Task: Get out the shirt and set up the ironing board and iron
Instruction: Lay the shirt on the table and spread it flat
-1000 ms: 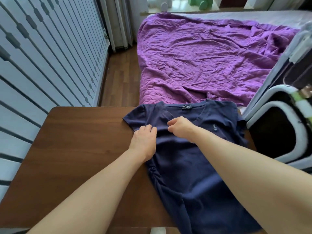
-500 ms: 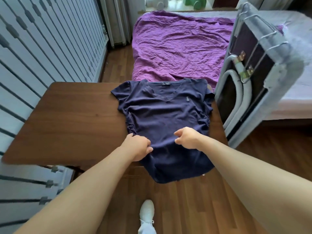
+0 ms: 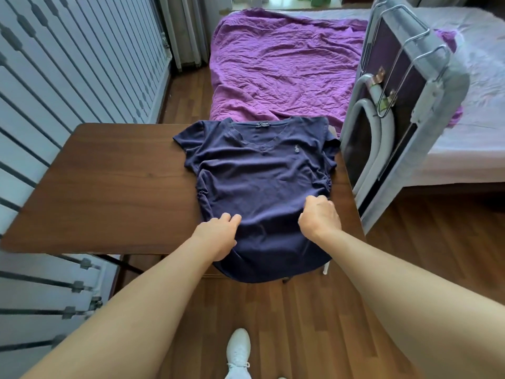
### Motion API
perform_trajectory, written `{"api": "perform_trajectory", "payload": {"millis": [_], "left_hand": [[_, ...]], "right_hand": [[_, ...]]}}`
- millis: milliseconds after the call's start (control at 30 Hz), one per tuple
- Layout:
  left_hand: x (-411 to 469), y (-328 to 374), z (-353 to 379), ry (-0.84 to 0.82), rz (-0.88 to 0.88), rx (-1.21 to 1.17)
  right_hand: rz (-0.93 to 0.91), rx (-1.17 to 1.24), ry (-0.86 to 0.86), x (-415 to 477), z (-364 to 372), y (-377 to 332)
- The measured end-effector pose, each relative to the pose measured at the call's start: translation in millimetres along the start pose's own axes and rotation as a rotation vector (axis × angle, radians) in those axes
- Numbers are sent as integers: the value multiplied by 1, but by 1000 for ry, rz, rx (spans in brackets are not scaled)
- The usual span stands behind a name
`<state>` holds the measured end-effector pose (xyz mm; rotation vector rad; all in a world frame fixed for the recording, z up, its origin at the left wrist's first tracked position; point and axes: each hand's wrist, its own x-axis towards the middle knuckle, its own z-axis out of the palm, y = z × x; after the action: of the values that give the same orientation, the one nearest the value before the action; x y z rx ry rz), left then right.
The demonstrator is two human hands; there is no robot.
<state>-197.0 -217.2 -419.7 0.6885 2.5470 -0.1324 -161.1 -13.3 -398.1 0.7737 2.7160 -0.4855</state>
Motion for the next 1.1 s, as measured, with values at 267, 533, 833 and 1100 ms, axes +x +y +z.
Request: {"api": "perform_trajectory", "payload": {"millis": [267,533,833,1100], "left_hand": [[8,0,3,-112,-90,27],[18,6,-21,61,-26,131],[51,-21,-14,-117,-82,-106],[73,-32,-24,-162,-103,-116]], "right_hand": [[25,-173,-216,-2,3,43],[-35,-336,-48,9,-9,11],[-203,-138,-245,53,24,-5],[-204,-148,-227,85,35,-6]]}}
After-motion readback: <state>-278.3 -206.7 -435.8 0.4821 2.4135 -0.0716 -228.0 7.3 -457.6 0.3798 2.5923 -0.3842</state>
